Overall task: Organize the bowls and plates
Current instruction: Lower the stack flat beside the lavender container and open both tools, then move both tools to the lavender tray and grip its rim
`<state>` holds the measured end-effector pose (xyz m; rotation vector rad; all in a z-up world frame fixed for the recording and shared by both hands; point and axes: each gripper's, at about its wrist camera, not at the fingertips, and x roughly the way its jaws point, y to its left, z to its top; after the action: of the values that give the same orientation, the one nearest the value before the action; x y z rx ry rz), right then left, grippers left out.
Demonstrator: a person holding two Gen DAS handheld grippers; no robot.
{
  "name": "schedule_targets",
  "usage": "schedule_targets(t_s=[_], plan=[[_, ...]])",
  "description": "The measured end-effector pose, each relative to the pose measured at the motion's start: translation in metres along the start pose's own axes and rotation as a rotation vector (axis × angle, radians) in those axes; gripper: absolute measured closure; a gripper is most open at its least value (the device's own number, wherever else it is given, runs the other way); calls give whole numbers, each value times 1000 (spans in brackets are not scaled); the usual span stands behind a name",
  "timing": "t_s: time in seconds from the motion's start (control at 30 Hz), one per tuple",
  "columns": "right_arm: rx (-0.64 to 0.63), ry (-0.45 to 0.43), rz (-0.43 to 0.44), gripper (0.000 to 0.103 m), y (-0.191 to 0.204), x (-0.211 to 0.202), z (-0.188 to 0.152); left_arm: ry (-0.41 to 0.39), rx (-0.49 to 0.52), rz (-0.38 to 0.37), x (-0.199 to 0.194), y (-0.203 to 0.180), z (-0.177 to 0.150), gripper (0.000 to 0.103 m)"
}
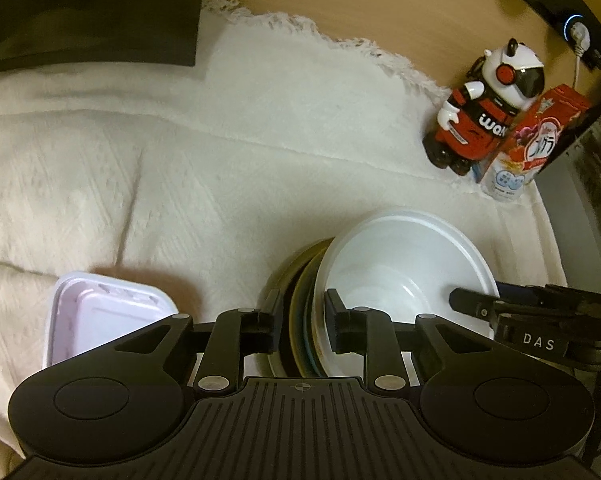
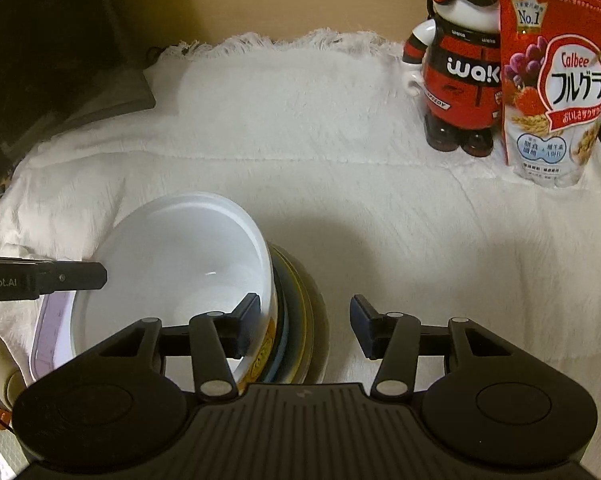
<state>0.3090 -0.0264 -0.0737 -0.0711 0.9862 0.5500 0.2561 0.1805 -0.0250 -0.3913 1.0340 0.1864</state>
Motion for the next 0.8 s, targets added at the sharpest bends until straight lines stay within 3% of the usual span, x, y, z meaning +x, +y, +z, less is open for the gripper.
schedule_targets(t_s=[0.33, 0.53, 0.6, 0.67, 0.8], plan=[[-24, -38, -9, 54, 8, -15, 3, -24, 11, 5, -9, -2, -2, 77], [-60, -129, 9, 53, 30, -43, 15, -82, 17, -3, -34, 3, -1, 77], [-86, -153, 25, 52, 45, -49, 18, -102, 14, -2, -45, 11, -2, 77], [-112, -171, 43, 43, 62, -51, 20, -123, -1, -18, -55, 23, -5, 77], [-168, -182, 88, 39, 103, -45, 21, -211, -74, -44, -82, 69, -13, 77]])
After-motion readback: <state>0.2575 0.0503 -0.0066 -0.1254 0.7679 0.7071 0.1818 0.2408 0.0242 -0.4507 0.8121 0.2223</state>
